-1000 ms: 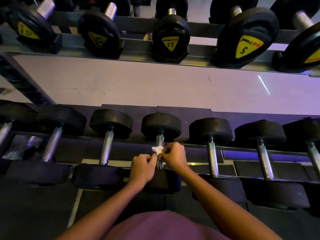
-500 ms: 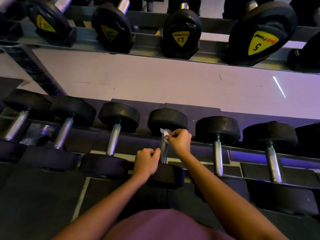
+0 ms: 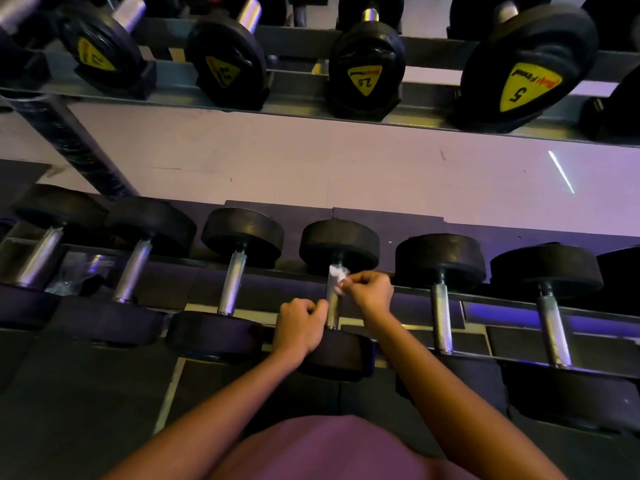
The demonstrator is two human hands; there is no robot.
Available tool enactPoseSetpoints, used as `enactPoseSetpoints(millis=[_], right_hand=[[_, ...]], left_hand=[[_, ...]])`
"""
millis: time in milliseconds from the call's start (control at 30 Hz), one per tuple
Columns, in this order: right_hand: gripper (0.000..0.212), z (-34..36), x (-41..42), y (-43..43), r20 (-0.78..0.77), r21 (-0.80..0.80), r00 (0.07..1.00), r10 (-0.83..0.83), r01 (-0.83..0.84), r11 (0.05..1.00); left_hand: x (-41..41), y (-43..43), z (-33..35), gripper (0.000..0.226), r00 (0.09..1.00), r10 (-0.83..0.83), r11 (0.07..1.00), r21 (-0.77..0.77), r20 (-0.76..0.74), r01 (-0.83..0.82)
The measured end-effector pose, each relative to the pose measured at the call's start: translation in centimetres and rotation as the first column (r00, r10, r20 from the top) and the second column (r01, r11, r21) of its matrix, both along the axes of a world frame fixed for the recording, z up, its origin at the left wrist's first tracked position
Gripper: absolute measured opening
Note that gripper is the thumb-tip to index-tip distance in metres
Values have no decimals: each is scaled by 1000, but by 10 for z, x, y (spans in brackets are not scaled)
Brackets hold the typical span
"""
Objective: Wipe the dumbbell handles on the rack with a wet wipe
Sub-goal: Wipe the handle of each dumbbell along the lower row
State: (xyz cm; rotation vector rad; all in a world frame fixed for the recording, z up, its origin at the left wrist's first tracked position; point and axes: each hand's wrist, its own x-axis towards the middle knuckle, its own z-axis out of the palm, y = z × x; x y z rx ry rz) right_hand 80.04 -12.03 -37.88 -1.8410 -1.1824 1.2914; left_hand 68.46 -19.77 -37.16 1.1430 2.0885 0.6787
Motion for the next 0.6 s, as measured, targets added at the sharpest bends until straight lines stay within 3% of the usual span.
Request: enactPoseSetpoints(millis=[300, 467, 600], right_hand=[[16, -19, 15, 7, -138, -149, 986, 91, -111, 983], [16, -11, 21, -31, 74, -199, 945, 317, -298, 934], [12, -9, 17, -35, 66, -112, 972, 224, -215, 970]], left_hand=[[-1, -2, 0, 43, 1000, -10, 1000, 1, 22, 10], [-1, -1, -4, 41, 999, -31, 999, 7, -17, 31], [-1, -1, -4, 40, 998, -58, 998, 20, -15, 58]])
